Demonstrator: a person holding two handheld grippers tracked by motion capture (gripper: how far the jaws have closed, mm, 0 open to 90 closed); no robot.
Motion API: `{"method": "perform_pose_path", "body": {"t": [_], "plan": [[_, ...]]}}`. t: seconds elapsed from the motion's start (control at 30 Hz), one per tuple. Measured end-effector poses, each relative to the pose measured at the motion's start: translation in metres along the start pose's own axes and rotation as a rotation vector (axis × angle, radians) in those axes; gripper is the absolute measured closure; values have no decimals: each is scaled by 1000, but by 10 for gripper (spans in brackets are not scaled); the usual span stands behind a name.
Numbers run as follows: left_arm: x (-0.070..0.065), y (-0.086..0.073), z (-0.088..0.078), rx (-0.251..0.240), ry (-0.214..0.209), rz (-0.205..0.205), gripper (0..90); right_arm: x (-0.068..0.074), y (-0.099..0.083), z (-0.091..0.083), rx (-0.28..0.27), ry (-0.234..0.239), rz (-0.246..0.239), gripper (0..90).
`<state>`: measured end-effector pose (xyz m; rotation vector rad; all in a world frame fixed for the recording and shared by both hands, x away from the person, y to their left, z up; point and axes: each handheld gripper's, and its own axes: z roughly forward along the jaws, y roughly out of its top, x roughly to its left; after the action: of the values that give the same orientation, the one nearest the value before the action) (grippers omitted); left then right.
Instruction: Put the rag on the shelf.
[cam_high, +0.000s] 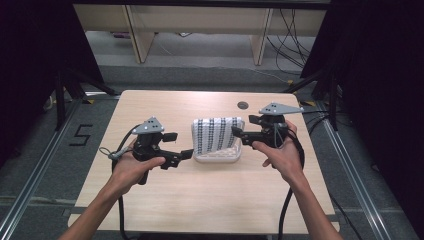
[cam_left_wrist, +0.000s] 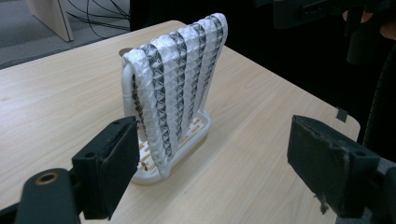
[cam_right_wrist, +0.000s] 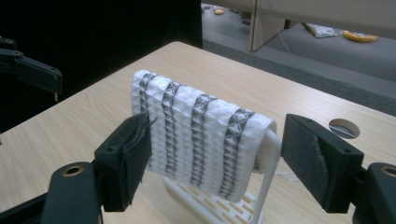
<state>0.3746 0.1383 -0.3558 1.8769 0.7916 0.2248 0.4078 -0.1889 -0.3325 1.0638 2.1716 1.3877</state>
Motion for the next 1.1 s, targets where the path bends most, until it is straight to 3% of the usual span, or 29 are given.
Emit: {"method": "perform_pose_path", "body": {"t": [0.1, 0.13, 0.17, 0.23, 0.3, 0.33, 0.6, 0.73, 0.77, 0.8, 0.83, 1.1], "plan": [[-1, -2, -1, 0, -1, -4, 164, 1, -2, -1, 3, 1, 5, 256], [-1, -3, -1, 0, 1, -3, 165, 0, -2, -1, -2, 8, -14, 255], [-1, -3, -2, 5, 3, -1, 165, 2, -2, -3, 8, 0, 11, 254], [-1, -5, -2, 5, -1, -4, 165, 2, -3, -3, -1, 8, 12, 254], [-2, -6, -2, 5, 0, 0, 165, 1, -4, -4, -1, 6, -15, 253], [-2, -7, -2, 5, -5, -3, 165, 3, -5, -4, 3, 11, 11, 252], [-2, -12, -3, 17, -6, -5, 165, 2, -8, -7, 0, 5, -17, 248], [0, -15, -2, 5, -18, -12, 165, 3, -12, -7, -1, 18, 9, 243], [0, -16, -2, 5, -19, -12, 165, 2, -13, -7, -5, 13, -19, 243], [0, -17, -2, 12, -19, -13, 165, 4, -13, -9, 11, 12, 11, 242], [0, -18, -2, 14, -10, -13, 165, 3, -14, -9, 9, 6, -7, 241], [0, -26, -3, 24, -9, -20, 164, 5, -22, -12, 6, 19, 11, 225]]}}
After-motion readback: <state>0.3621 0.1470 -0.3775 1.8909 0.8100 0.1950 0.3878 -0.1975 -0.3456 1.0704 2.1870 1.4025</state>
